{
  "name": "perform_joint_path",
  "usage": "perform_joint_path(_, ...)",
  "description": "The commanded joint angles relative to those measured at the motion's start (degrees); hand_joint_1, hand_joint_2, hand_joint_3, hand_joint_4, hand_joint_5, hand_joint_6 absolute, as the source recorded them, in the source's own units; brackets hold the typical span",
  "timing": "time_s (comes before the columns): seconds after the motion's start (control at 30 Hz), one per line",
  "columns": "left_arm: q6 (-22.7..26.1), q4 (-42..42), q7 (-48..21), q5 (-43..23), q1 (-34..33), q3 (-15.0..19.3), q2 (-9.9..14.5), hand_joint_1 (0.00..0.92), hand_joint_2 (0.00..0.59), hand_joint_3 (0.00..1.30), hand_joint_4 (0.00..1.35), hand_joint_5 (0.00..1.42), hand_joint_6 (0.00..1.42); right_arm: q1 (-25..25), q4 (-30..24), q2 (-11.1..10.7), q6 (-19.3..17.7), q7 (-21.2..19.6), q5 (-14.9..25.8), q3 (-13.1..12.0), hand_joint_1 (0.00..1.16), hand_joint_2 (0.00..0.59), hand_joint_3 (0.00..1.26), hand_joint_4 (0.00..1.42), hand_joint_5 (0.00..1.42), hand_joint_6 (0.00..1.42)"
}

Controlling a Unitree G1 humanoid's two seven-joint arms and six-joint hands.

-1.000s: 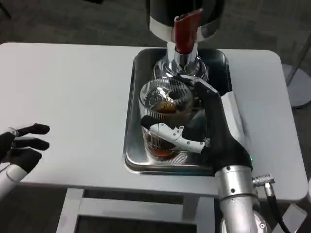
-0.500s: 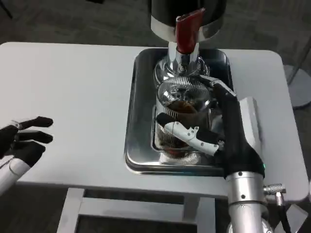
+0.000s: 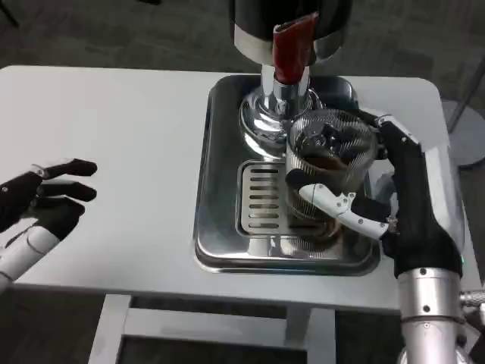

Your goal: Grasp the cup under the faucet to collect the drink, then remove the cup.

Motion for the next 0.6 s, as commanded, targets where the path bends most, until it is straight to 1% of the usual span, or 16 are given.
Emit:
perform_joint_path(0.03,0.12,0.9,-0.57,0.3,-0.57,-0.94,0.97,0.0,0.084,0.3,0.37,0.41,0.41,1.31,-3.44,-0.69,-2.52,0.46,0.78,-1.03,0.83,0.192,0.89,1.04,1.25,1.42)
perform_joint_path(0.23,0.91,0.21,-1.3,0.68,-3.64,-2.25,2.89,0.0,0.082,0.29,0.36,0.4,0.4,2.79,-5.89,-2.38,-2.03,2.63,1.37,-2.5,0.83,0.186,0.91,1.05,1.28,1.42)
perform_joint_path(0.37,1.29,-0.24,-1.51,0.58,-5.69,-3.45,3.72,0.0,0.082,0.29,0.36,0.4,0.4,4.3,-7.12,-3.58,-2.0,4.0,1.71,-3.68,0.83,0.185,0.92,1.06,1.28,1.42)
perform_joint_path(0.6,1.89,-0.44,-2.26,0.83,-8.69,-5.81,4.7,0.0,0.082,0.29,0.34,0.37,0.39,6.92,-10.34,-4.41,-1.57,5.77,2.76,-5.96,0.83,0.185,0.93,1.07,1.29,1.42)
